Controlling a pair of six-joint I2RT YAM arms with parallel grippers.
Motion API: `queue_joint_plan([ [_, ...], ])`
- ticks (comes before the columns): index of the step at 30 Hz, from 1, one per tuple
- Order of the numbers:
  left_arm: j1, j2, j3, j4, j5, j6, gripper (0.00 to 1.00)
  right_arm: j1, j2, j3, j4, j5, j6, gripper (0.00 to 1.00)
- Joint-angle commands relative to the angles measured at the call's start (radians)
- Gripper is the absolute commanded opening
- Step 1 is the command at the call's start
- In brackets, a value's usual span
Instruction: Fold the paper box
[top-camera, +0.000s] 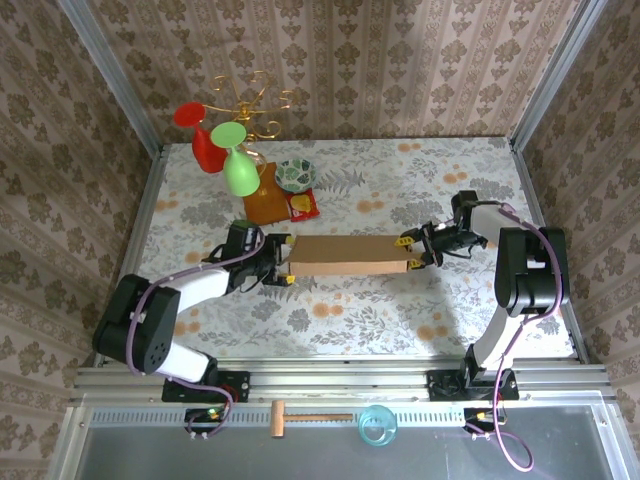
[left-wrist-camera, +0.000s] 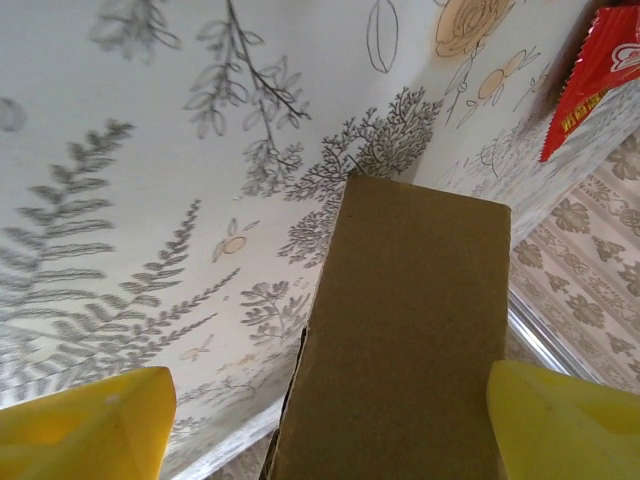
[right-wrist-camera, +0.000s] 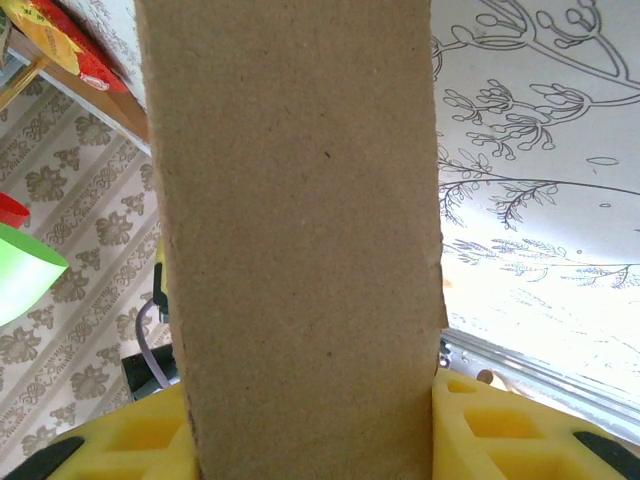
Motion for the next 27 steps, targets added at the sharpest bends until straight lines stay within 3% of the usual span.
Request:
queue_joint_plan([
  [1, -0.058, 0.033, 0.018, 0.091, 0.022, -0.062, 0.79, 0.011, 0.013, 0.014, -0.021, -0.026, 0.023, 0.43],
  [10, -0.091, 0.023, 0.009, 0.105, -0.015, -0.115, 0.66, 0.011, 0.036, 0.025, -0.003, -0.034, 0.045, 0.43],
  [19, -0.083, 0.037, -0.004, 0.178, 0.052, -0.189, 0.83, 0.008, 0.059, 0.059, -0.062, -0.023, -0.009, 0.42],
  [26, -0.018, -0.017, -0.040, 0.164, 0.188, -0.154, 0.83, 0.005, 0.059, 0.067, -0.103, -0.016, -0.039, 0.42],
  [27, 0.022, -0.025, -0.050, 0.162, 0.199, -0.149, 0.83, 0.005, 0.060, 0.068, -0.103, -0.014, -0.038, 0.42],
])
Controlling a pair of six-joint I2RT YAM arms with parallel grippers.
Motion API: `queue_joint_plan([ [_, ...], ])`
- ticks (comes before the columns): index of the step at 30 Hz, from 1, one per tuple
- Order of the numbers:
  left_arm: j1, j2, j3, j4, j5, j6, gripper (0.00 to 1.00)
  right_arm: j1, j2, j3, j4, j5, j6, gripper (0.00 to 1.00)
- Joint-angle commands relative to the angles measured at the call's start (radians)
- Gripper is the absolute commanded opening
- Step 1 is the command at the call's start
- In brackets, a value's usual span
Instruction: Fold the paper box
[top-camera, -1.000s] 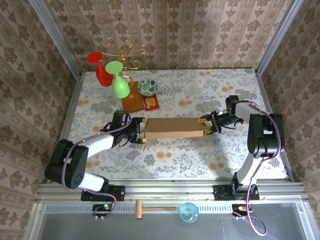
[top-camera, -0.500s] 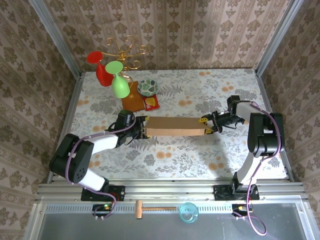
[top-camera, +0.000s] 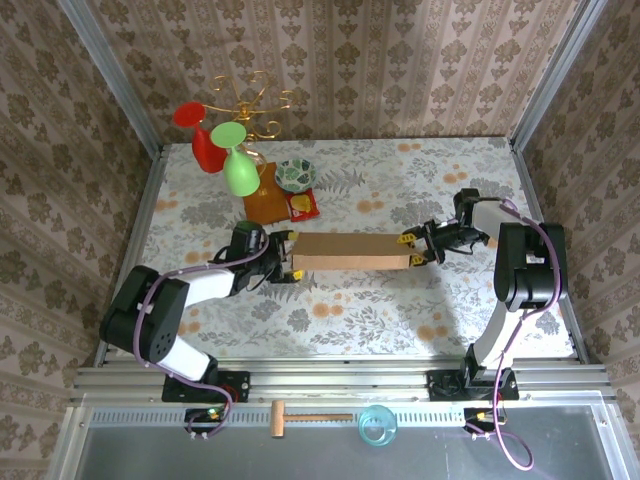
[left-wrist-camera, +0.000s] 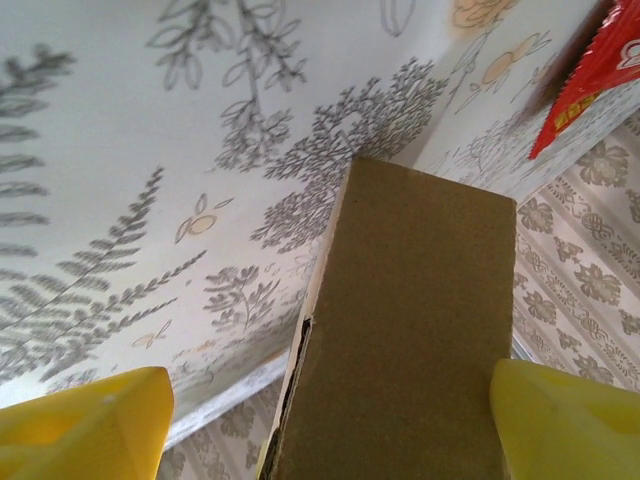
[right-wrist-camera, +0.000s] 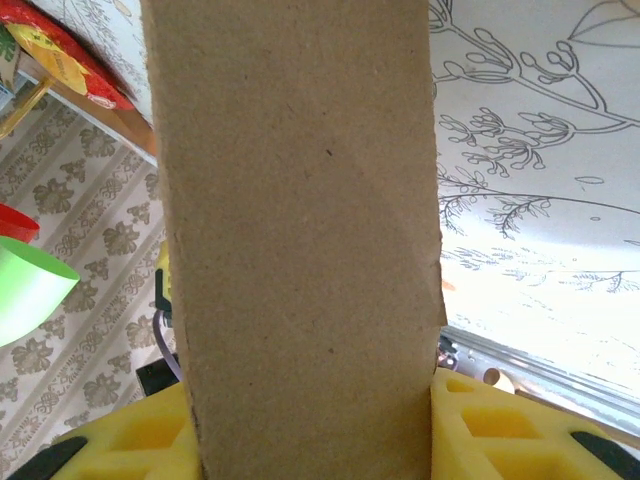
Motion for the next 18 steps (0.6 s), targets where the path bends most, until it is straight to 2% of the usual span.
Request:
queue_joint_plan([
  [1, 0.033, -0.055, -0.025, 0.044, 0.185, -0.015, 0.83, 0.021, 0.020, 0.023, -0.057, -0.018, -0.021, 0.42],
  [6, 0.073, -0.084, -0.051, 0.048, 0.225, 0.009, 0.84, 0.020, 0.021, 0.024, -0.059, -0.019, -0.018, 0.41],
  [9, 0.110, -0.105, -0.044, 0.032, 0.242, 0.039, 0.88, 0.020, 0.023, 0.019, -0.059, -0.021, -0.017, 0.41],
  [14, 0.096, -0.084, -0.009, 0.022, 0.297, 0.076, 0.88, 0.021, 0.024, 0.018, -0.057, -0.023, -0.013, 0.41],
  [18, 0.069, -0.063, -0.017, 0.029, 0.298, 0.080, 0.87, 0.024, 0.029, 0.020, -0.039, -0.036, 0.004, 0.41],
])
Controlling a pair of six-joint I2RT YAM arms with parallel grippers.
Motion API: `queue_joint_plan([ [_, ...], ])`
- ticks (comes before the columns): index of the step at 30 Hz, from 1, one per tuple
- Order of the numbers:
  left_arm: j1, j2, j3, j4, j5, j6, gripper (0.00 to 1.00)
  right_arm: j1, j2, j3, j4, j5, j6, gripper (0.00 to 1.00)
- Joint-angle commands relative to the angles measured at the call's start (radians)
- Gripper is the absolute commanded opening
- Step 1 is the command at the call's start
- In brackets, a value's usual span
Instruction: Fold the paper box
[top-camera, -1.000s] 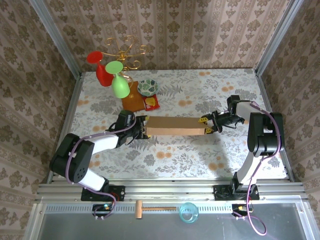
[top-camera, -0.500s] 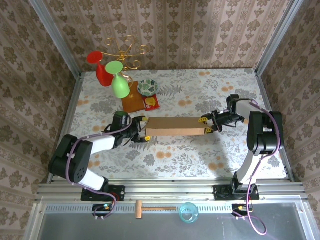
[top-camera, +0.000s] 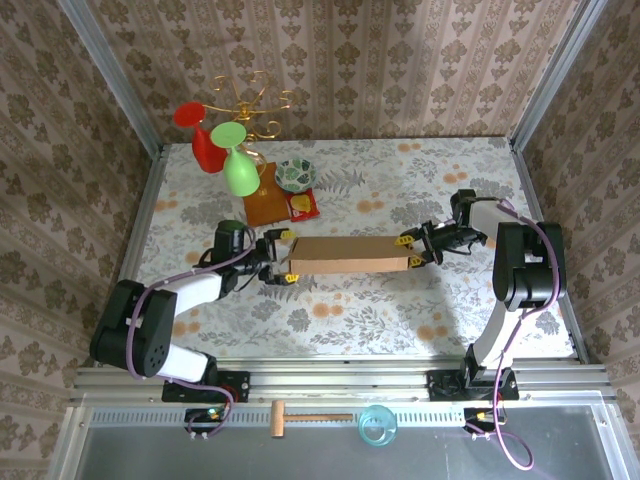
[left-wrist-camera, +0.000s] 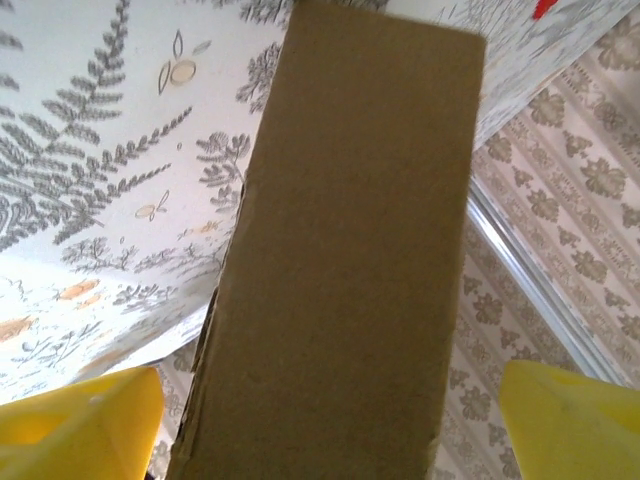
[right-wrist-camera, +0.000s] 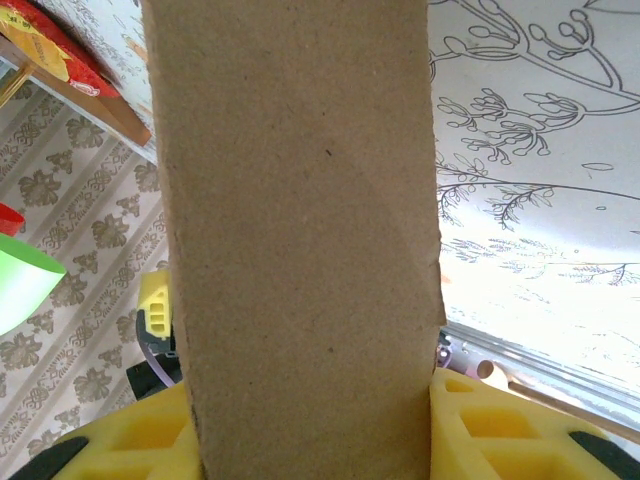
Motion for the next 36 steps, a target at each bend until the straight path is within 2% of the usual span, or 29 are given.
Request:
queue_joint_plan([
  [1, -0.023, 0.026, 0.017, 0.020, 0.033, 0.027, 0.87, 0.009, 0.024, 0.019, -0.028, -0.032, 0.015, 0.41],
  [7, -0.080, 0.105, 0.038, 0.145, -0.009, -0.036, 0.80, 0.018, 0.037, 0.019, -0.024, -0.037, 0.013, 0.41],
  [10, -0.090, 0.161, 0.027, 0.265, -0.042, -0.095, 0.72, 0.018, 0.042, 0.029, -0.023, -0.040, 0.015, 0.41],
  [12, -0.127, 0.184, 0.009, 0.335, -0.071, -0.134, 0.64, 0.018, 0.048, 0.037, -0.026, -0.041, 0.014, 0.42],
  [15, -0.132, 0.181, -0.001, 0.343, -0.085, -0.149, 0.53, 0.018, 0.058, 0.047, -0.025, -0.039, 0.015, 0.43],
  [17, -0.133, 0.163, -0.003, 0.318, -0.123, -0.153, 0.51, 0.017, 0.062, 0.059, -0.029, -0.038, 0.014, 0.47],
  [19, -0.131, 0.139, -0.011, 0.298, -0.139, -0.165, 0.50, 0.017, 0.063, 0.074, -0.035, -0.032, 0.012, 0.54],
  [23, -0.127, 0.071, -0.021, 0.204, -0.169, -0.190, 0.48, 0.014, 0.035, 0.115, -0.056, 0.021, 0.007, 0.71],
  [26, -0.119, -0.012, -0.017, 0.045, -0.181, -0.204, 0.44, 0.012, -0.021, 0.140, -0.056, 0.082, 0.015, 0.78],
  [30, -0.077, -0.118, -0.002, -0.170, -0.185, -0.215, 0.38, 0.012, -0.123, 0.159, -0.054, 0.178, 0.013, 0.80],
  [34, -0.019, -0.196, 0.055, -0.442, -0.167, -0.170, 0.36, 0.013, -0.183, 0.212, -0.151, 0.309, -0.090, 0.80],
  [36, 0.001, -0.217, 0.057, -0.502, -0.167, -0.166, 0.34, 0.018, -0.221, 0.224, -0.161, 0.374, -0.140, 0.77],
])
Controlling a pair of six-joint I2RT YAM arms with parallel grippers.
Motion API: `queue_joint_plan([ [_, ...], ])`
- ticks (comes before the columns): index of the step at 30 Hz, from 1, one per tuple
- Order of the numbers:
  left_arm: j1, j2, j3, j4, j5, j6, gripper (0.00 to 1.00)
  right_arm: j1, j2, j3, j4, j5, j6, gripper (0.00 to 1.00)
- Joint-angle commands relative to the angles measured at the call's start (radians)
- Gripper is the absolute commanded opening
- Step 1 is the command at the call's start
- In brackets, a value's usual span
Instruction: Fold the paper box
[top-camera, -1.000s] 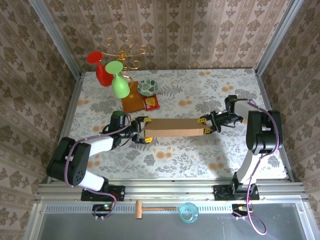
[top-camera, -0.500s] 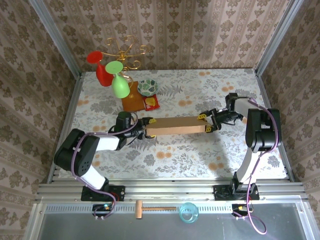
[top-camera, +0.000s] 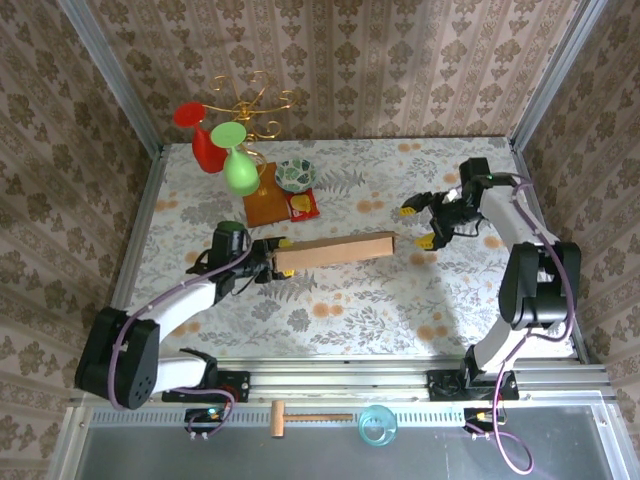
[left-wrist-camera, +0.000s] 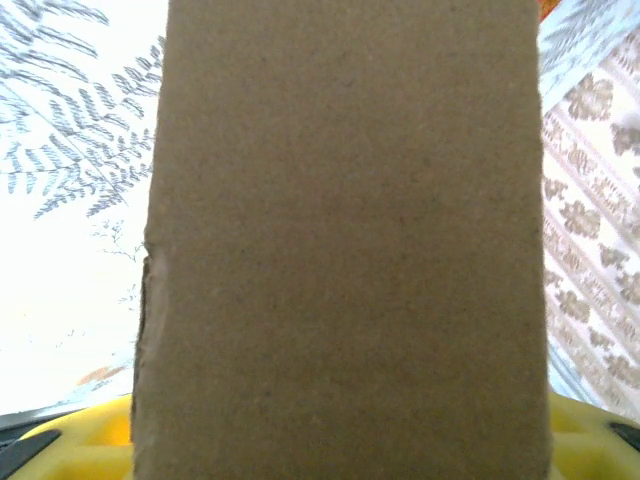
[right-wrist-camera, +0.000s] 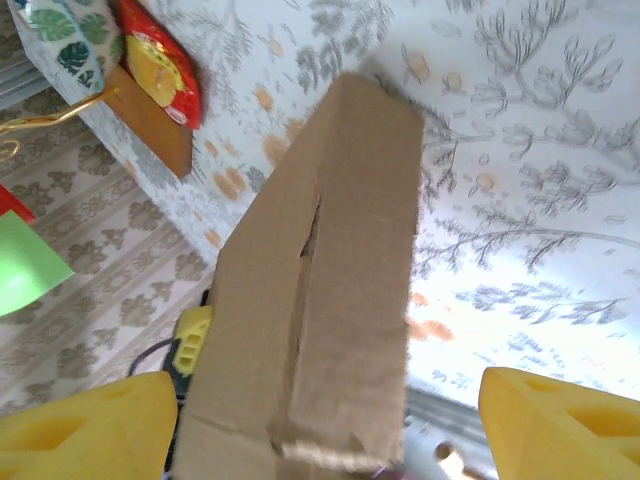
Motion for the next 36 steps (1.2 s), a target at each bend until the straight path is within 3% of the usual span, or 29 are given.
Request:
queue_joint_plan([
  [1, 0.035, -0.037, 0.025, -0.255, -0.003, -0.134, 0.34, 0.018, -0.079, 0.026, -0.072, 0.164, -0.118, 0.72],
  [4, 0.059, -0.062, 0.017, -0.320, -0.007, -0.149, 0.33, 0.062, -0.183, 0.000, -0.007, 0.244, -0.225, 0.60],
  [7, 0.089, -0.066, 0.015, -0.339, 0.005, -0.152, 0.34, 0.173, -0.308, -0.055, 0.095, 0.355, -0.391, 0.51],
  [12, 0.135, -0.054, 0.022, -0.383, 0.039, -0.115, 0.35, 0.316, -0.454, -0.203, 0.278, 0.441, -0.678, 0.50],
  [18, 0.187, -0.046, 0.018, -0.411, 0.053, -0.071, 0.41, 0.336, -0.385, -0.142, 0.240, 0.430, -0.801, 0.58],
  [22, 0.219, -0.009, 0.016, -0.395, 0.061, -0.046, 0.40, 0.386, -0.288, -0.062, 0.171, 0.405, -0.886, 0.59],
  [36, 0.276, 0.065, 0.049, -0.390, 0.092, 0.019, 0.38, 0.417, -0.073, 0.138, 0.062, 0.457, -0.944, 0.53],
])
